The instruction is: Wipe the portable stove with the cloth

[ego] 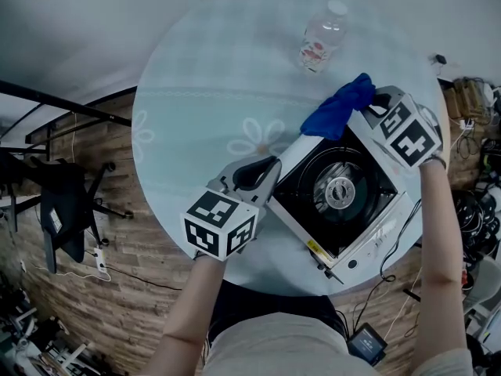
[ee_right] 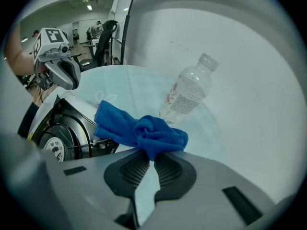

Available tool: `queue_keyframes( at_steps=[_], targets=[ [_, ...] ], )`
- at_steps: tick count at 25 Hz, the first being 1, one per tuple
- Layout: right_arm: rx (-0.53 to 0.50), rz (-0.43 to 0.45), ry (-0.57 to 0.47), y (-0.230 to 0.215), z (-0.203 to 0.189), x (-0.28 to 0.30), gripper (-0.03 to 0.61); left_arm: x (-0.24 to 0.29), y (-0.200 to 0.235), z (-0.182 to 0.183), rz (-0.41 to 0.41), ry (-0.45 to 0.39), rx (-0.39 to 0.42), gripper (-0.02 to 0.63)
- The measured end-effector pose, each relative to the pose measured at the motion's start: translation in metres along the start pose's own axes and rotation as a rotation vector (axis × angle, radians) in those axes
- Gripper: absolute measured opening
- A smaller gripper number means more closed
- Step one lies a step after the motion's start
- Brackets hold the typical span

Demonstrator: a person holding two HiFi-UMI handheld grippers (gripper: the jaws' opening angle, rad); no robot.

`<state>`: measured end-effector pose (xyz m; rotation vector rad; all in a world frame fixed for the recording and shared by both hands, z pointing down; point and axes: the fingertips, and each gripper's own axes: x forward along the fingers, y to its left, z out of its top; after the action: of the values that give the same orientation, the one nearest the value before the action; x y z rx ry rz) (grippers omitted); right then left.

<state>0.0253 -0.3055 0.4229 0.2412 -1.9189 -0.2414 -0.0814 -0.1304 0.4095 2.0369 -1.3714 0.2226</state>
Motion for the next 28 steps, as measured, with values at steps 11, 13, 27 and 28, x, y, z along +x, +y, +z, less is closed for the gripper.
queue_keyframes(
  at_steps=[11,13,27,28],
  targets=[
    [0.162,-0.190,-0.254,-0.008,0.016,-0.053,0.044,-0.016,-0.009,0.009,-0.011,0.002,0.084,0.038],
    [0.178,-0.224,-0.289,-0.005,0.020,-0.067,0.044,-0.021,-0.014,0.011,-0.025,0.002,0.104,0.038],
    [0.261,-0.482,-0.569,0.027,0.056,-0.185,0.044,-0.065,-0.058,0.043,-0.146,-0.113,0.261,0.039],
    [0.265,-0.486,-0.578,0.032,0.057,-0.193,0.044,-0.070,-0.062,0.048,-0.153,-0.128,0.274,0.039]
  ],
)
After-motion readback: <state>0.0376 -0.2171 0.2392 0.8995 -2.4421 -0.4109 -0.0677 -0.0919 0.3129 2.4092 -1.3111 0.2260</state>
